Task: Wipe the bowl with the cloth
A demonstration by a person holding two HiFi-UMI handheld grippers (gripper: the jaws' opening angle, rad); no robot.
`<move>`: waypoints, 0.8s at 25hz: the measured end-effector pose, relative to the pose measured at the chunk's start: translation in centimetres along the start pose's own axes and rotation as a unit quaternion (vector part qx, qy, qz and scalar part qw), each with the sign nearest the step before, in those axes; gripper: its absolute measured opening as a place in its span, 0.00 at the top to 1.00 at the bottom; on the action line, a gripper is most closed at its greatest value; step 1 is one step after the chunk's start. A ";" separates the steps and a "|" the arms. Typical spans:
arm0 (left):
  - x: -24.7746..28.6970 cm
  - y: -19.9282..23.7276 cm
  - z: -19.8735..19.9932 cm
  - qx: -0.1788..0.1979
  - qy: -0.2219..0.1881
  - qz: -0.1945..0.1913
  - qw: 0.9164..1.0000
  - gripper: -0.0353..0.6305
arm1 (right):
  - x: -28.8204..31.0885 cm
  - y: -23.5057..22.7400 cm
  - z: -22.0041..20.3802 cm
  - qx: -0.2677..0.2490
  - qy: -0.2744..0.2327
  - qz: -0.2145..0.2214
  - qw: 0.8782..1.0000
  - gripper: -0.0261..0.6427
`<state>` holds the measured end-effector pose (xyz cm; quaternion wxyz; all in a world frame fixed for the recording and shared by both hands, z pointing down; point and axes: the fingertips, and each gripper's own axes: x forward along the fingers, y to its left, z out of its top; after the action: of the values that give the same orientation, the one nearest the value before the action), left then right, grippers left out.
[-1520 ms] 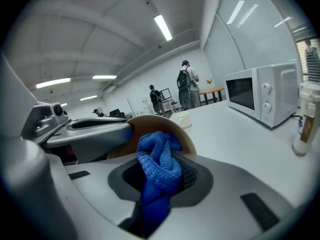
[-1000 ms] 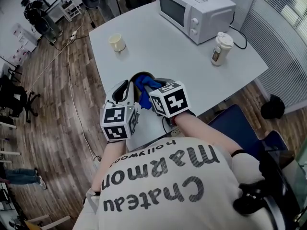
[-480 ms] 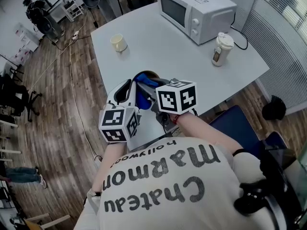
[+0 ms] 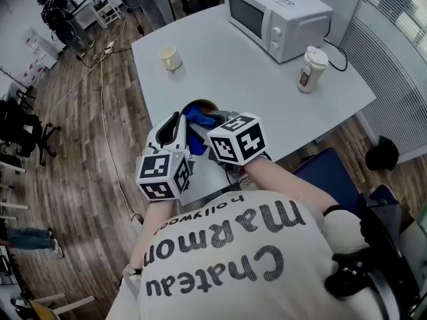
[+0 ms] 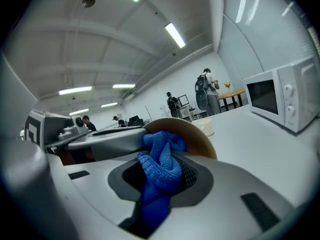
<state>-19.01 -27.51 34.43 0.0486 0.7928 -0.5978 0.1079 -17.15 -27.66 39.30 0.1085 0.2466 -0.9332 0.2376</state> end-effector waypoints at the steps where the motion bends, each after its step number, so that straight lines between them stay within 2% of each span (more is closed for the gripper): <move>1: -0.4 0.2 -0.1 -0.002 0.000 0.003 1.000 0.89 | 0.1 0.4 -0.4 -0.018 0.011 -0.004 1.000 0.83; 4: -2.1 1.3 -0.8 -0.009 0.005 0.013 1.000 0.89 | 0.6 1.8 -1.9 -0.052 0.052 -0.013 0.997 0.83; 10: -6.2 2.7 -3.5 -0.016 0.022 0.030 0.999 0.90 | 1.0 4.5 -5.5 -0.074 0.108 -0.034 0.991 0.83; 15: -9.4 3.0 -5.8 -0.029 0.036 0.025 0.999 0.89 | 0.2 6.1 -7.8 -0.083 0.126 -0.067 0.986 0.83; 20: -11.1 2.6 -7.5 -0.047 0.045 0.011 0.998 0.90 | -0.9 6.9 -9.2 -0.102 0.124 -0.101 0.982 0.83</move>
<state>-25.26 -16.27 39.02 0.1110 0.7773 -0.6083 0.1156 -19.08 -17.46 44.23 0.2712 0.2963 -0.9021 0.1579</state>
